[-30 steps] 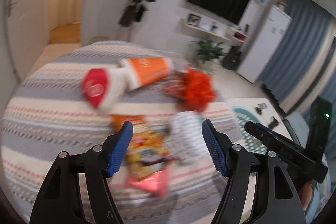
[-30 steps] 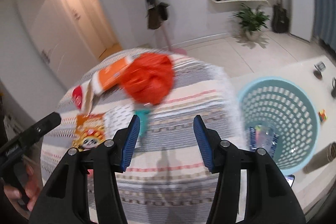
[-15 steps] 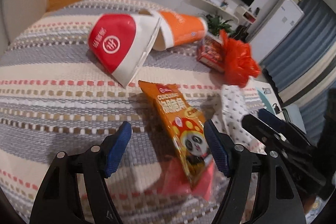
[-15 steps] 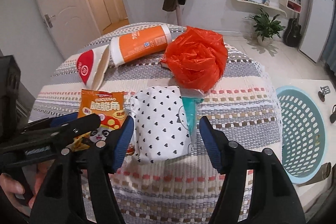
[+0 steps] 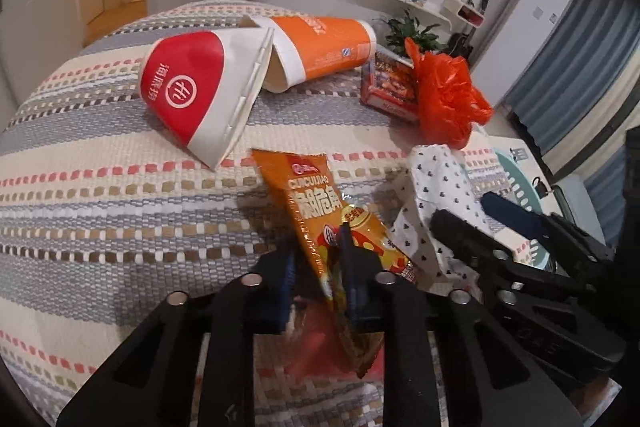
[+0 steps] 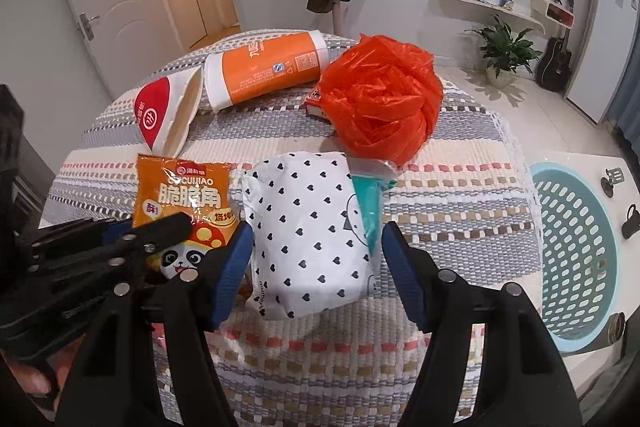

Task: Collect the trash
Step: 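Grasp the orange snack bag with the left tool while the right tool grasps the polka-dot tissue pack, then carry the snack bag and tissue pack over the blue basket and release both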

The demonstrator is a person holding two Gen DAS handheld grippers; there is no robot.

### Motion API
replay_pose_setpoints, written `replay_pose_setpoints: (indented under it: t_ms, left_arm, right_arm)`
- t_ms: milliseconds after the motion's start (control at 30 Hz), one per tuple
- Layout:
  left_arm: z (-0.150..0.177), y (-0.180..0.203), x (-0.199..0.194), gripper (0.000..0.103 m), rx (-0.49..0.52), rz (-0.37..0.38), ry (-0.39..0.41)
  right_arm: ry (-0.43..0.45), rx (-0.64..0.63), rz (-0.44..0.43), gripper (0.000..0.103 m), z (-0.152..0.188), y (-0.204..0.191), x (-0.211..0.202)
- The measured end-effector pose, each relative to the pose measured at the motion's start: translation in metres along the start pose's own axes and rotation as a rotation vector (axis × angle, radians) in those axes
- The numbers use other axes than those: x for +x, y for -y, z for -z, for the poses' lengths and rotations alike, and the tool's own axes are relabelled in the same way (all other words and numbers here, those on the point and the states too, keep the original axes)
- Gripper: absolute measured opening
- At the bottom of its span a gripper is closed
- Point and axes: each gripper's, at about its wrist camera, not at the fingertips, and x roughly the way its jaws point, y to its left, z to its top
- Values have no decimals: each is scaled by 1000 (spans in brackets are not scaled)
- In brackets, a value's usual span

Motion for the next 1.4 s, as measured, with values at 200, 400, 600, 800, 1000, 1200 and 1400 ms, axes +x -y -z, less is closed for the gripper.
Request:
replay_pose_setpoints:
  t_ms: [200, 400, 600, 800, 1000, 1200, 1400]
  left_arm:
    - [2, -5, -28, 9, -11, 21, 60]
    - [-1, -6, -50, 9, -25, 43, 120]
    - [-6, 0, -71, 8, -30, 89, 179]
    - [-15, 6, -92, 8, -47, 167, 221]
    - [-26, 16, -103, 8, -39, 209, 250]
    - [-43, 41, -108, 8, 8, 221, 282]
    - [-61, 75, -99, 8, 63, 241, 296]
  right_arm:
    - [-10, -17, 25, 50, 2, -3, 6]
    - [25, -36, 22, 29, 2, -4, -2]
    - [90, -34, -6, 16, -2, -3, -24]
    - [180, -27, -31, 14, -8, 0, -56]
    - [265, -8, -26, 14, -15, 8, -86]
    - [320, 45, 0, 14, -21, 31, -107]
    - [367, 119, 61, 14, -24, 78, -126]
